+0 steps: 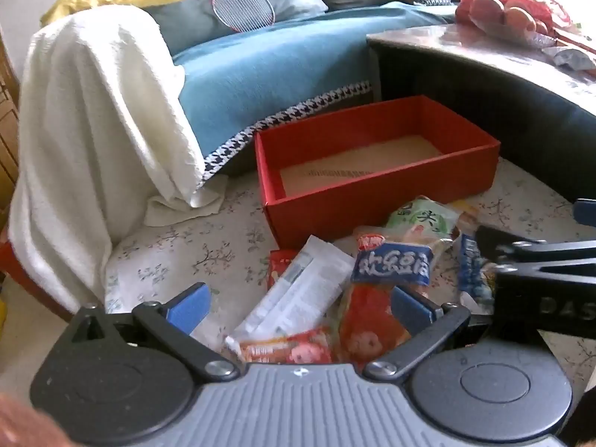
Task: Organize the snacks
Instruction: 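Move both tools over the snack pile in front of the red box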
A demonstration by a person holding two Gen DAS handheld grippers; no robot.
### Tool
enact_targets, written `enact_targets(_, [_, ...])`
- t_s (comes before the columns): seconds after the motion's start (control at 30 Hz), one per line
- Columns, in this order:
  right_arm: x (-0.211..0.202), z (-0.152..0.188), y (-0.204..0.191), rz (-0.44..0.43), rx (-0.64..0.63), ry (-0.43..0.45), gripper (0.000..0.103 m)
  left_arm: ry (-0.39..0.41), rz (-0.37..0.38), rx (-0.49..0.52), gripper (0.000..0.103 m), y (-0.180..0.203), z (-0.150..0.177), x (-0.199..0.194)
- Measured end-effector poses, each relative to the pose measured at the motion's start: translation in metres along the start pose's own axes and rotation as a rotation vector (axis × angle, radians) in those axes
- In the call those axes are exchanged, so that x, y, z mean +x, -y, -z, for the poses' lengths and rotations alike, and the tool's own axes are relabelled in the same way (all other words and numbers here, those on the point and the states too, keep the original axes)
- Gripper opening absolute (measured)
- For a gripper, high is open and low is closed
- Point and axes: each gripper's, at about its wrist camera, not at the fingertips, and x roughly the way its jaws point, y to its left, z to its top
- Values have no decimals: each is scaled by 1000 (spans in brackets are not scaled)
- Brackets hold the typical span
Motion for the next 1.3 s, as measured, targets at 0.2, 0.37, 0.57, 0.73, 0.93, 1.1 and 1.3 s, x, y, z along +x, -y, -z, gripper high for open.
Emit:
enact_targets(0.2, [26,-18,-1,25,25,-61,103,-30,33,-5,99,-14,-16,32])
enact_targets(0.37, [55,-14,2,61,-17,-126,103,-53,67,-35,99,-25,-27,62])
enact_targets(0.57, [72,-10,-13,69,-42,-178,103,-109,98,-106,99,-37,-34,88])
enact_targets(0.73, [79,-14,-11,64,-3,-168,103,-151,118,-98,99,-44,-30,93])
enact_targets(0.93, [76,-11,-12,18,-12,-187,103,-138,94,-134,99,-55,-32,84])
enact_targets(1.1, [61,-16,-4,-42,51,-209,103,-148,15,-103,99,-45,-22,53])
enact_targets(1.3, [39,-19,-2,-62,83,-189,103,-134,-1,-31,99,-26,-20,31])
